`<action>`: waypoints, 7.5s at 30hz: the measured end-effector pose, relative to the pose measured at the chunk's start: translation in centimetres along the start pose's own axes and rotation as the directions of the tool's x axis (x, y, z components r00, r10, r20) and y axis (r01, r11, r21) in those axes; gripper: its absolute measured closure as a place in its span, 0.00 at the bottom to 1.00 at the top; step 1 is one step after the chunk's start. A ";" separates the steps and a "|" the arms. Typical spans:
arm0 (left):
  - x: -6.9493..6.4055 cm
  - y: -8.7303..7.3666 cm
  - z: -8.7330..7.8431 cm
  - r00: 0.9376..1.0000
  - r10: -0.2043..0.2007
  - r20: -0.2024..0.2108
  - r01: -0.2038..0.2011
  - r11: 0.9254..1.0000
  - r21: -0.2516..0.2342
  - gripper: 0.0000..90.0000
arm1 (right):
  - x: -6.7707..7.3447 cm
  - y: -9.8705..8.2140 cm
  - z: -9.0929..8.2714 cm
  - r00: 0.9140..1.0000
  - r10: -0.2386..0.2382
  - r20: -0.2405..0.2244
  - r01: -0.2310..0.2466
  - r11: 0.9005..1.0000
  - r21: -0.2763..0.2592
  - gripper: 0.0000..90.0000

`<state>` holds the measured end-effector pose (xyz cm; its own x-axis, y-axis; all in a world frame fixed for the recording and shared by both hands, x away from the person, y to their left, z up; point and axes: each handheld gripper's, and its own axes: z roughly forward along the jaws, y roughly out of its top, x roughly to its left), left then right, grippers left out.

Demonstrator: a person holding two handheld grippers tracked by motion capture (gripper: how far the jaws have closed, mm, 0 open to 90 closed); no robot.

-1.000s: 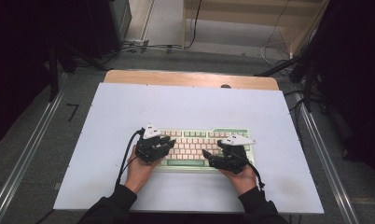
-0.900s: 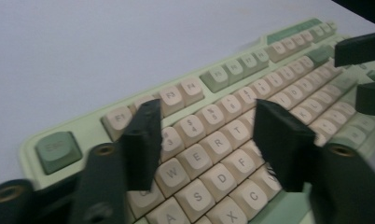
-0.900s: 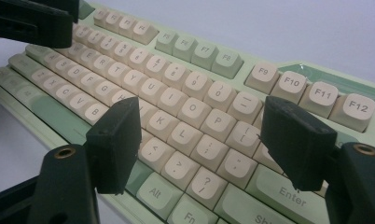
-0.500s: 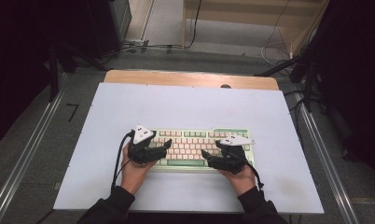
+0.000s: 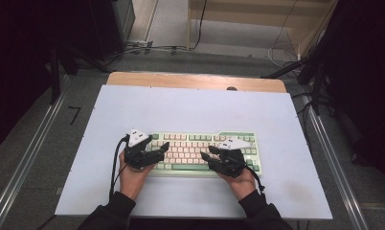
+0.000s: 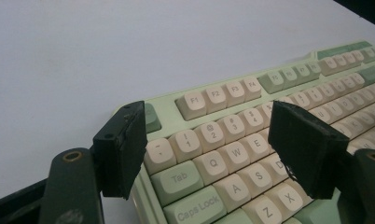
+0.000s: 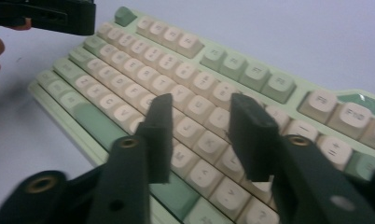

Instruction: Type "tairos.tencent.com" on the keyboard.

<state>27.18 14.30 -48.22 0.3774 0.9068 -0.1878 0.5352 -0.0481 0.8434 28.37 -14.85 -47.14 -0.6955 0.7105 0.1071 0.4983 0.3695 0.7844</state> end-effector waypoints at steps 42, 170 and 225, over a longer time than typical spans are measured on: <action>0.6 -0.5 -0.7 1.000 -0.027 0.002 0.027 1.000 -0.003 0.32 | 1.3 0.2 1.3 0.997 -0.022 -0.071 0.023 1.000 0.011 0.71; -0.6 0.8 -0.2 0.997 -0.019 0.081 0.018 1.000 0.009 0.38 | -1.7 -1.0 -0.7 0.997 0.069 0.034 -0.071 0.996 0.046 0.97; -0.9 0.6 -0.1 0.996 -0.004 0.086 0.002 1.000 0.022 0.38 | -2.7 -1.5 -2.1 0.992 0.108 0.072 -0.104 0.993 -0.058 0.40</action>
<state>27.05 13.50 -47.49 0.4389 0.8675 -0.2339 0.5526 -0.0554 0.8316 28.37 -18.58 -47.33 -0.5983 0.7877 0.1468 0.5370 0.2582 0.8031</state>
